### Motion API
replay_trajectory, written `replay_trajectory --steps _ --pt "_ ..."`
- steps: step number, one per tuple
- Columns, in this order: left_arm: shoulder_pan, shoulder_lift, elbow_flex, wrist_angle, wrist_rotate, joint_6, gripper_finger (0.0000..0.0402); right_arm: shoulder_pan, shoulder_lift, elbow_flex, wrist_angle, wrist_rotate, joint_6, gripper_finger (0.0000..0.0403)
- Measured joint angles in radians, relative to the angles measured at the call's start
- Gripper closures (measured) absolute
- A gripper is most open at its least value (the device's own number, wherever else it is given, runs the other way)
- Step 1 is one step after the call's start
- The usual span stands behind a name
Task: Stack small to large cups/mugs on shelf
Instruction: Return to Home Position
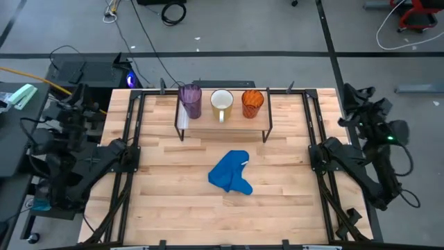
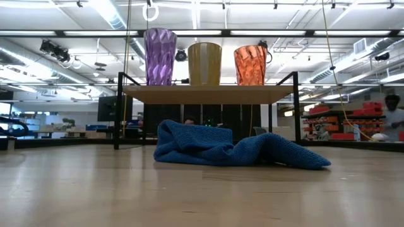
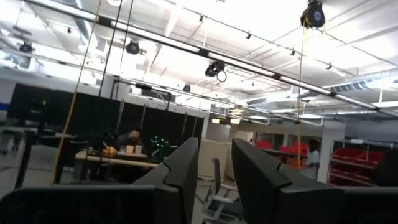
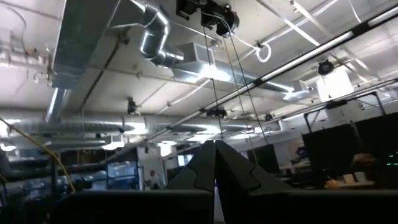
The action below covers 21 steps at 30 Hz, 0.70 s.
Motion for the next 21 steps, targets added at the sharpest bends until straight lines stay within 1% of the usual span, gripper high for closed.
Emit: replay_trajectory --steps 3,5,8,11,21 --pt "0.000 0.000 -0.046 0.041 0.001 -0.032 0.0294 0.000 0.000 -0.105 0.146 -0.003 0.041 0.0386" --pt "0.000 0.000 -0.074 0.061 0.003 -0.044 0.0294 0.000 0.000 -0.160 0.195 -0.003 0.060 0.0386" --pt "0.000 0.000 -0.124 0.076 0.003 -0.069 0.0294 0.000 -0.001 -0.233 0.186 -0.001 0.089 0.0386" --pt "0.000 0.000 -0.173 0.096 0.004 -0.095 0.0294 0.002 -0.001 -0.283 0.217 0.006 0.126 0.0386" --pt "0.000 0.000 -0.335 0.094 0.004 -0.188 0.0294 0.002 -0.001 -0.396 0.217 0.006 0.190 0.0386"
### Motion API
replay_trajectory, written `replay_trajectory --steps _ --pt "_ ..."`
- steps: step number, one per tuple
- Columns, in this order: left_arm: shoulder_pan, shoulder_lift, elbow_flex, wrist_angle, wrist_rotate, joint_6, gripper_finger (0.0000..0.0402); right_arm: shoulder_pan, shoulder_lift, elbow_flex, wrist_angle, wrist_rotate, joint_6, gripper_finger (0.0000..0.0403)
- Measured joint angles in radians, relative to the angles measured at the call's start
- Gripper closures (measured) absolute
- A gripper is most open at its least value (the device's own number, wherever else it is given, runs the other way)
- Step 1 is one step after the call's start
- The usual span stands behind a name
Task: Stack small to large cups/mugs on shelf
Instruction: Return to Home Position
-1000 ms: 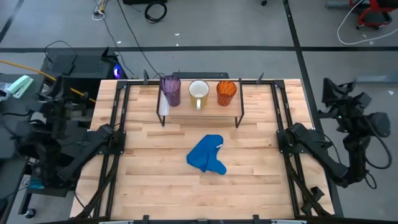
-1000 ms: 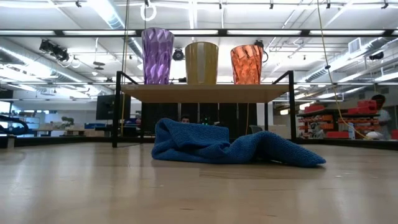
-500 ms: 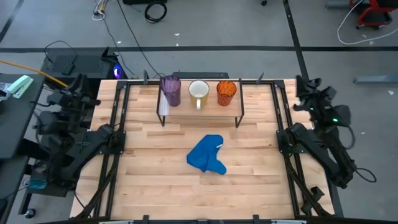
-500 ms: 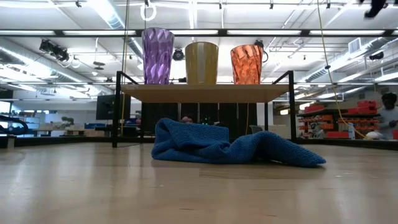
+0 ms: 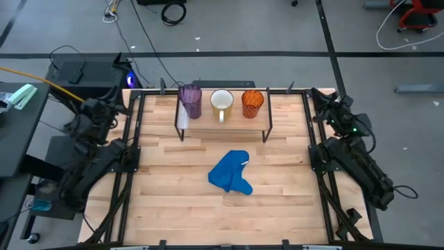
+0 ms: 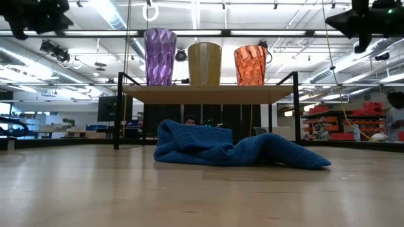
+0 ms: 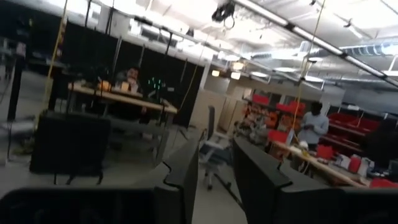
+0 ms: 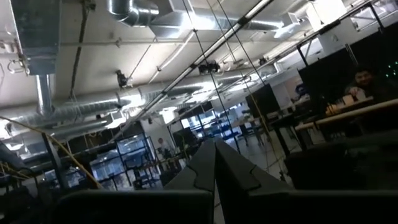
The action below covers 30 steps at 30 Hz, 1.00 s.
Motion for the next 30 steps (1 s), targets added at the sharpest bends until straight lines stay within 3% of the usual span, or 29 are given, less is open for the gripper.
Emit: replay_trajectory --steps 11,16,22,30 --pt "-0.002 0.000 -0.081 -0.009 0.000 -0.036 0.0294 0.000 0.000 -0.124 0.009 0.001 0.041 0.0386" --pt "-0.002 0.000 -0.116 -0.005 0.000 -0.064 0.0294 0.000 0.000 -0.193 0.119 0.008 0.077 0.0386" --pt "-0.002 0.000 -0.174 0.003 0.000 -0.106 0.0294 0.000 0.000 -0.230 0.126 0.009 0.095 0.0386" --pt "-0.002 0.000 -0.266 0.120 0.000 -0.144 0.0294 0.000 0.000 -0.237 0.111 0.035 0.095 0.0386"
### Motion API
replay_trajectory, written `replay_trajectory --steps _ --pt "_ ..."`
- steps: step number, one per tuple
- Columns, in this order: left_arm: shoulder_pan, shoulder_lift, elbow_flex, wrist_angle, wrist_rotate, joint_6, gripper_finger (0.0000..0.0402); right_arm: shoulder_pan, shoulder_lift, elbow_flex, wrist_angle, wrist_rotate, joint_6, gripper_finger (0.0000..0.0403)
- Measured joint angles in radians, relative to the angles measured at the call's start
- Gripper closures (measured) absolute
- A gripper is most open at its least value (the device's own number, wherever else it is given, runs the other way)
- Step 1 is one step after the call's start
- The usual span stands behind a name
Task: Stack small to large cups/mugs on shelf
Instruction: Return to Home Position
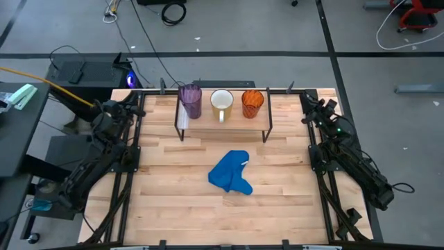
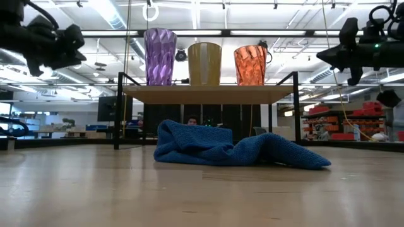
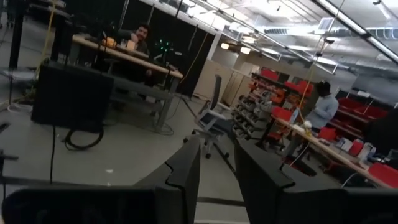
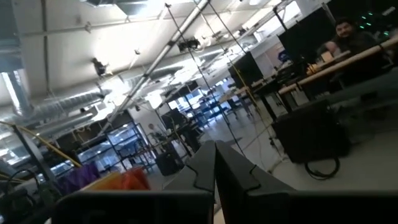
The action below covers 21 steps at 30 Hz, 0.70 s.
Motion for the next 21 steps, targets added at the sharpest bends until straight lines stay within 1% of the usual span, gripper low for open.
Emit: replay_trajectory --steps 7,11,16,21 --pt "-0.001 0.000 -0.091 0.086 0.000 -0.048 0.0294 0.000 0.000 0.000 -0.070 0.011 -0.001 0.0386" --pt "-0.001 0.000 -0.116 0.094 0.000 -0.055 0.0294 0.000 0.000 0.000 -0.114 0.013 -0.006 0.0386" --pt "-0.001 0.001 -0.129 0.095 0.000 -0.069 0.0294 0.000 0.000 0.000 -0.184 0.042 -0.009 0.0386" --pt "-0.001 0.002 -0.161 0.083 0.001 -0.089 0.0294 0.000 0.000 0.000 -0.206 0.059 -0.020 0.0386"
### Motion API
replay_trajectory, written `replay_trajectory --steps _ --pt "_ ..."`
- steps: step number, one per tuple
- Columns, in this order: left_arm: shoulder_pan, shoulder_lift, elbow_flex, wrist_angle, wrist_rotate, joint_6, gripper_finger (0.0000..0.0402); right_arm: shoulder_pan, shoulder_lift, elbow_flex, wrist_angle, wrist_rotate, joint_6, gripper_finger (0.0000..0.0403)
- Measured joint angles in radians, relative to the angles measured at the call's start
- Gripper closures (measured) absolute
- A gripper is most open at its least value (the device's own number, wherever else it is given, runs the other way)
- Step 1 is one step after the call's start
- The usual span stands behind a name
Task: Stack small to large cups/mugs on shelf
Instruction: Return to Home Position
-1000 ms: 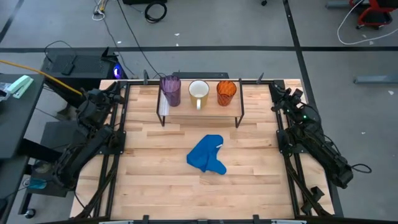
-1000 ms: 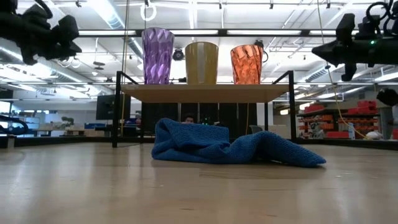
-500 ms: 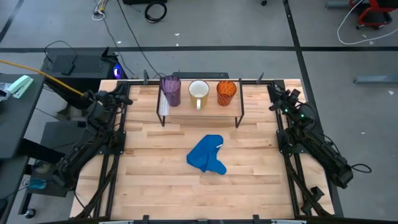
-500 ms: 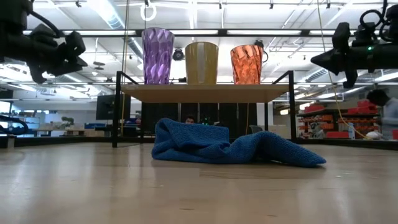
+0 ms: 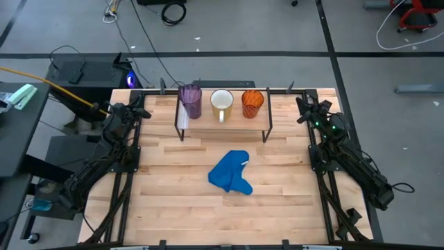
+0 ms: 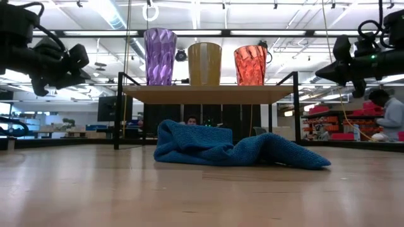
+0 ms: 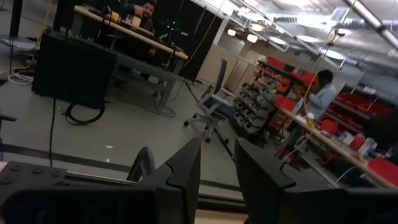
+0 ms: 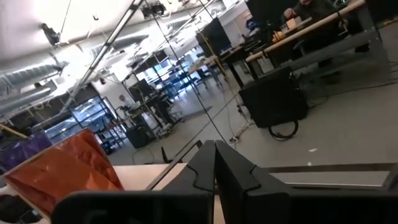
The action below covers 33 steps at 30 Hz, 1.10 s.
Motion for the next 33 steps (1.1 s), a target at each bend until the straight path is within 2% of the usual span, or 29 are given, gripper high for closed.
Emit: replay_trajectory --steps 6,12,21,33 --pt "0.000 -0.001 -0.011 0.032 -0.001 0.020 0.0294 0.000 0.000 0.000 -0.011 0.000 -0.011 0.0386" --pt "0.000 0.000 -0.009 0.014 -0.003 0.048 0.0294 0.000 0.003 0.000 -0.097 -0.001 -0.069 0.0386" --pt "0.000 0.000 -0.009 0.006 -0.003 0.223 0.0294 0.000 0.037 0.000 -0.092 0.000 -0.297 0.0386" --pt "0.000 0.000 -0.012 0.040 -0.005 0.226 0.0294 0.000 0.037 0.001 -0.090 -0.001 -0.269 0.0386"
